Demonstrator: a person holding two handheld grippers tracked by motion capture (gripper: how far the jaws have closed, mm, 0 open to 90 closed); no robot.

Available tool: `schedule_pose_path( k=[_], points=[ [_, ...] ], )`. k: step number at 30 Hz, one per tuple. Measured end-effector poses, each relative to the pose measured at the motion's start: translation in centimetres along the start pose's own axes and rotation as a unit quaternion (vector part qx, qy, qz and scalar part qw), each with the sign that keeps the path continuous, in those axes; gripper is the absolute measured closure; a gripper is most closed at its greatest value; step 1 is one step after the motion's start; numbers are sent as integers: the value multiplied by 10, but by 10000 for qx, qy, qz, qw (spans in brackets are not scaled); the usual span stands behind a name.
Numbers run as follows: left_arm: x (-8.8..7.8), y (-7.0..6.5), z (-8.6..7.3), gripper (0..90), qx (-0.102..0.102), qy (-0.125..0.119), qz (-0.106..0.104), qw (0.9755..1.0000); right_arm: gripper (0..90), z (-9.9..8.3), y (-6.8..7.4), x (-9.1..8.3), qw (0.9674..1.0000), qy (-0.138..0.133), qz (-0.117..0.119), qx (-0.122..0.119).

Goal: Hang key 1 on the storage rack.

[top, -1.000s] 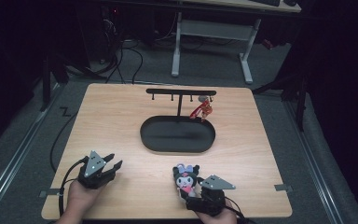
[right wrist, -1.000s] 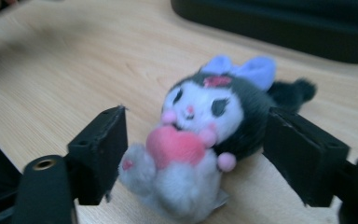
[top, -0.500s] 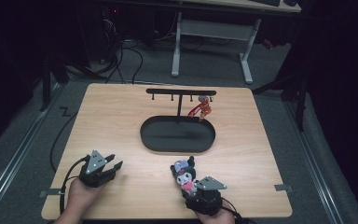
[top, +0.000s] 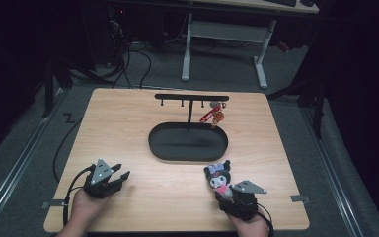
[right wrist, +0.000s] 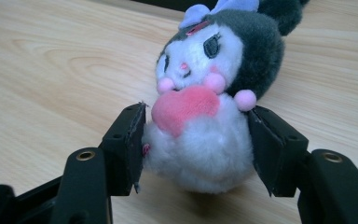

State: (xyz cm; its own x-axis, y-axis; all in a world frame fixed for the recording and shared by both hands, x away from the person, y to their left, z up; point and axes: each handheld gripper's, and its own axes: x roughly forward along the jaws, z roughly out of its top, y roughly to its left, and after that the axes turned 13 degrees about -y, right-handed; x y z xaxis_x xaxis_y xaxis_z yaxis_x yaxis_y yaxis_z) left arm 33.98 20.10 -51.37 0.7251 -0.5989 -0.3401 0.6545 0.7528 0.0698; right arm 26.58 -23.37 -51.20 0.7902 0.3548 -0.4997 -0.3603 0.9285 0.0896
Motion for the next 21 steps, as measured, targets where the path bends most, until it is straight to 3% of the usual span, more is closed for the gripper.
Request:
schedule_pose_path(
  k=[4,9,12,17,21],
  points=[
    [0,0,0,559,4,4,-37,10000,371,-1,-10,-1,9999,-7,57,125],
    [0,-1,0,559,15,-10,-63,10000,306,3,-5,-3,9999,-14,108,0],
    [1,-1,0,553,27,0,-87,10000,292,7,-4,-10,9997,-174,139,29],
    [2,-2,0,541,29,15,-121,9999,292,13,-8,-21,9992,-394,29,36],
    [2,-3,0,531,32,13,-164,9999,321,15,-20,-31,9984,-516,-208,67]
  ],
)
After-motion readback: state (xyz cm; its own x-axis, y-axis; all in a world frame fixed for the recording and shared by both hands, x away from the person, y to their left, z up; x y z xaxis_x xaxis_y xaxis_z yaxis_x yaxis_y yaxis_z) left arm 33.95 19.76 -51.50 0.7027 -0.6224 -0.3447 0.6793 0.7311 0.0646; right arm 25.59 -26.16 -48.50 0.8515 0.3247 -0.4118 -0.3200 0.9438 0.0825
